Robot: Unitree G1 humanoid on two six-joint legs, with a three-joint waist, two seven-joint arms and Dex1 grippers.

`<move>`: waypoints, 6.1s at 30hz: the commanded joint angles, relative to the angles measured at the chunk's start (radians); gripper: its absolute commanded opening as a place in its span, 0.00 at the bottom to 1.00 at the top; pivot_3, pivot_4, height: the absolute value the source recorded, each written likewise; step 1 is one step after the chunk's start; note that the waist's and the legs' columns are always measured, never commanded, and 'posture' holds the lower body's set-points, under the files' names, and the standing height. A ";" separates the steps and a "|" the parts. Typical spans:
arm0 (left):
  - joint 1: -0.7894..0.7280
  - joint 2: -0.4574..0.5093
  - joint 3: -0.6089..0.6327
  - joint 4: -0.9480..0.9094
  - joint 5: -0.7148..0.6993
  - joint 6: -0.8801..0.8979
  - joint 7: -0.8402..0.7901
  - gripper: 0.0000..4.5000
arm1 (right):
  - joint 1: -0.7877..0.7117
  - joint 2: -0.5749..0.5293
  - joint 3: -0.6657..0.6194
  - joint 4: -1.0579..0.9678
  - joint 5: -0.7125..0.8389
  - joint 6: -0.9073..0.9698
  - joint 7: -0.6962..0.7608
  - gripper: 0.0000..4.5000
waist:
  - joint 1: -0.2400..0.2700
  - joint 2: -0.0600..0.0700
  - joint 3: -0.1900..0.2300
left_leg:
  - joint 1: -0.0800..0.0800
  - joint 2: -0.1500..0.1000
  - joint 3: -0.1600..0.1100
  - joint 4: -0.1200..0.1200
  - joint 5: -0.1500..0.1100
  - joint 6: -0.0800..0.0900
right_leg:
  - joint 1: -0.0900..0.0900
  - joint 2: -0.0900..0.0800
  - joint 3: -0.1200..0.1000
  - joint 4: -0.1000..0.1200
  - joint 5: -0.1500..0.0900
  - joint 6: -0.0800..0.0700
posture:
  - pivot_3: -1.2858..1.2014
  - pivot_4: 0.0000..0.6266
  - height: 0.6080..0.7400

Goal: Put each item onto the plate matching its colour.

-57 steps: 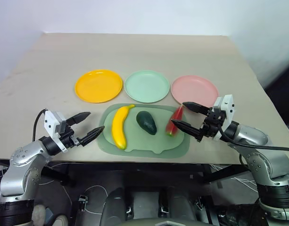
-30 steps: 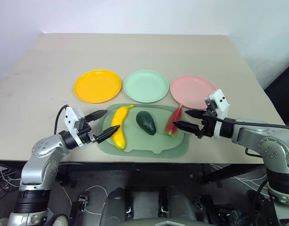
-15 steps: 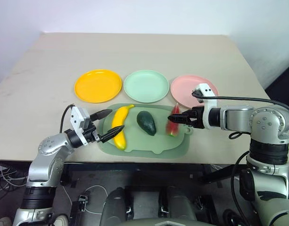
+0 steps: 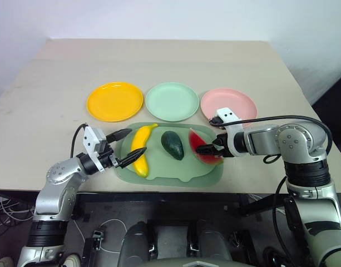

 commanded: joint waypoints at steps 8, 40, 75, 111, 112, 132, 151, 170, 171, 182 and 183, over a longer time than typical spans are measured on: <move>-0.011 0.001 0.014 0.004 0.013 -0.041 0.005 0.99 | 0.026 -0.018 0.109 -0.098 -0.040 0.007 0.021 1.00 | 0.000 0.000 0.000 | 0.000 0.000 0.000 0.000 0.000 0.000 | 0.000 0.000 0.000 0.000 0.000 0.000 | 0.52 0.24 0.66; 0.007 0.019 0.038 -0.015 0.016 -0.050 0.028 1.00 | -0.282 -0.078 0.220 0.432 -0.516 -0.557 0.359 0.55 | -0.001 -0.002 -0.002 | -0.001 0.000 0.002 -0.001 0.000 0.000 | -0.002 0.000 0.000 -0.001 0.000 0.000 | 0.52 0.24 0.66; 0.027 0.039 0.060 -0.043 0.004 -0.030 0.053 1.00 | -0.220 -0.056 -0.054 0.249 -0.645 -0.483 0.511 1.00 | -0.026 0.003 0.001 | -0.001 0.001 0.003 -0.001 0.001 -0.002 | -0.004 0.000 0.002 0.001 0.000 0.000 | 0.52 0.24 0.66; 0.014 0.080 0.086 -0.025 -0.007 -0.012 0.019 1.00 | -0.011 0.457 -0.055 -0.041 -0.320 -0.002 0.141 1.00 | -0.025 0.002 0.000 | -0.001 0.001 0.002 -0.002 0.001 -0.002 | -0.003 0.001 0.001 0.000 0.000 0.000 | 0.52 0.24 0.66; 0.014 0.079 0.087 -0.024 -0.007 -0.012 0.020 1.00 | -0.011 0.448 -0.031 -0.041 -0.327 -0.016 0.144 1.00 | -0.025 0.002 0.000 | -0.001 0.001 0.002 -0.002 0.001 -0.002 | -0.003 0.001 0.001 0.000 0.000 0.000 | 0.52 0.24 0.66; 0.048 0.072 0.105 -0.055 -0.006 -0.016 0.047 1.00 | -0.288 0.306 0.016 0.253 -0.412 -0.360 0.314 0.48 | -0.026 0.002 0.000 | -0.001 0.001 0.002 -0.002 0.001 -0.002 | -0.003 0.001 0.001 -0.001 0.000 0.000 | 0.52 0.24 0.66; 0.119 0.062 0.127 -0.128 -0.009 -0.020 0.111 1.00 | -0.646 0.455 0.053 1.299 -0.759 -1.070 0.356 0.63 | -0.028 0.002 0.001 | -0.004 0.001 0.004 -0.001 0.001 -0.002 | -0.006 0.002 0.002 0.001 0.000 0.000 | 0.52 0.24 0.66; 0.138 0.023 0.141 -0.163 0.019 -0.046 0.193 1.00 | 0.067 0.298 -0.127 0.085 -0.500 -1.070 0.571 0.99 | -0.022 0.002 0.001 | -0.004 0.001 0.002 -0.002 0.001 -0.002 | -0.005 0.002 0.002 0.000 0.000 0.000 | 0.52 0.24 0.66; 0.138 0.011 0.142 -0.173 0.019 -0.043 0.212 1.00 | 0.115 0.281 -0.136 0.033 -0.473 -1.069 0.592 0.99 | -0.022 0.002 0.001 | -0.003 0.001 0.002 -0.002 0.001 -0.002 | -0.004 0.002 0.002 0.000 0.000 0.000 | 0.52 0.24 0.66; 0.210 -0.070 0.102 -0.386 0.005 0.085 0.399 1.00 | 0.303 0.164 -0.139 -0.140 -0.367 -1.033 0.669 0.99 | -0.013 0.002 0.001 | 0.000 0.001 0.001 -0.002 0.001 -0.002 | -0.001 0.001 0.002 -0.001 0.000 0.000 | 0.52 0.24 0.66; 0.214 -0.080 0.103 -0.411 -0.004 0.111 0.428 1.00 | 0.316 0.151 -0.141 -0.152 -0.358 -1.038 0.681 0.99 | -0.011 0.001 0.000 | 0.001 0.001 0.001 -0.001 0.001 -0.001 | 0.000 0.001 0.002 -0.001 0.000 0.000 | 0.52 0.24 0.66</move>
